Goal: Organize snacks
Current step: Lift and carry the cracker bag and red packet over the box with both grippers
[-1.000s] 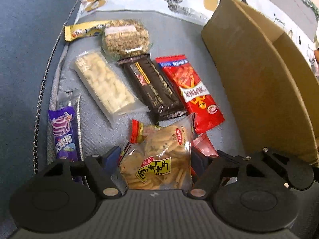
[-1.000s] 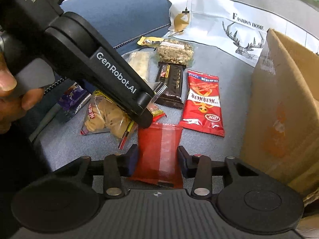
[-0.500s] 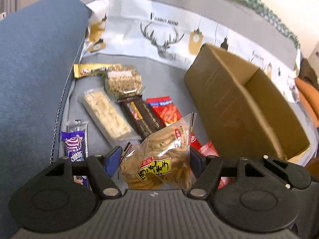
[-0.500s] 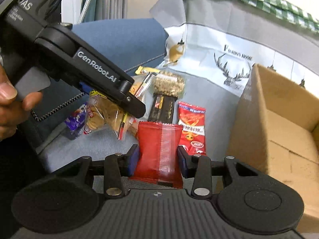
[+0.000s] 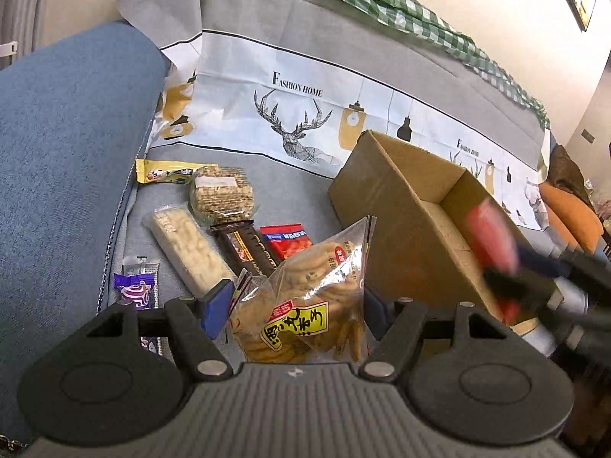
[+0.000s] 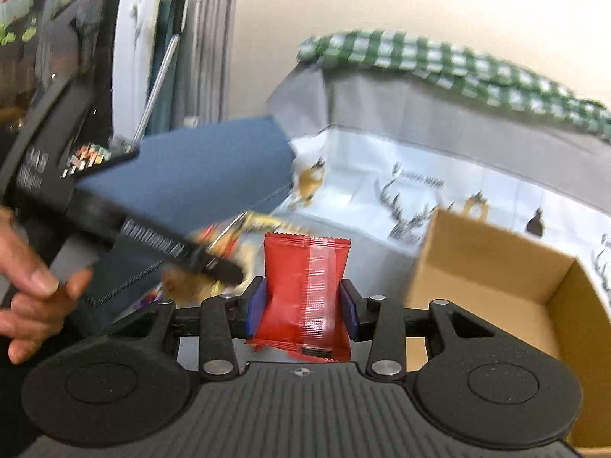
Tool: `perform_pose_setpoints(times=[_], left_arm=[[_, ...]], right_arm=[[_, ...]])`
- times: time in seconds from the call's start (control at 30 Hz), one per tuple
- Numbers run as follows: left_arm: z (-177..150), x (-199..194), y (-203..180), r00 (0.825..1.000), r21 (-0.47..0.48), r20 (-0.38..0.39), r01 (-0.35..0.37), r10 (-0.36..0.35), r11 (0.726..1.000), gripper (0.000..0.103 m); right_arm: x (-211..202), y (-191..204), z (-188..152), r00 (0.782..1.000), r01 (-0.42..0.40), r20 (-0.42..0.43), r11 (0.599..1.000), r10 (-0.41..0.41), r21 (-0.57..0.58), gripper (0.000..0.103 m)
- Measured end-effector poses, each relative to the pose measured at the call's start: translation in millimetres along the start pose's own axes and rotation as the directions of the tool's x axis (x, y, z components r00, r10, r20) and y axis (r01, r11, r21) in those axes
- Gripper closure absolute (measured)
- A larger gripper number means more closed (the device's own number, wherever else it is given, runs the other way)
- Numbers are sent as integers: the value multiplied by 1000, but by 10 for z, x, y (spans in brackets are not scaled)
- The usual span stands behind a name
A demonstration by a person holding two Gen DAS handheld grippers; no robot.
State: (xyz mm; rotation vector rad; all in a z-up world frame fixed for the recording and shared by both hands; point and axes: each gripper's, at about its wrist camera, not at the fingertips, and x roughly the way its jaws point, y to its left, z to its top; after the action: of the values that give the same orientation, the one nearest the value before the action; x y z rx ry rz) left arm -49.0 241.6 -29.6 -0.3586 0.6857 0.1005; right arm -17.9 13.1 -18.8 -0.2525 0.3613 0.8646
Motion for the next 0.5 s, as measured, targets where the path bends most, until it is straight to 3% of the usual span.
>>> perform_pose_setpoints(times=[0.27, 0.5], left_arm=[[17, 67, -87, 999, 35, -20, 32, -31, 999, 28], [122, 97, -291, 997, 68, -10, 74, -73, 995, 28]], right_arm=[[-165, -827, 284, 985, 131, 110, 991, -133, 25, 60], [-125, -1432, 25, 967, 224, 76, 956, -241, 187, 60]])
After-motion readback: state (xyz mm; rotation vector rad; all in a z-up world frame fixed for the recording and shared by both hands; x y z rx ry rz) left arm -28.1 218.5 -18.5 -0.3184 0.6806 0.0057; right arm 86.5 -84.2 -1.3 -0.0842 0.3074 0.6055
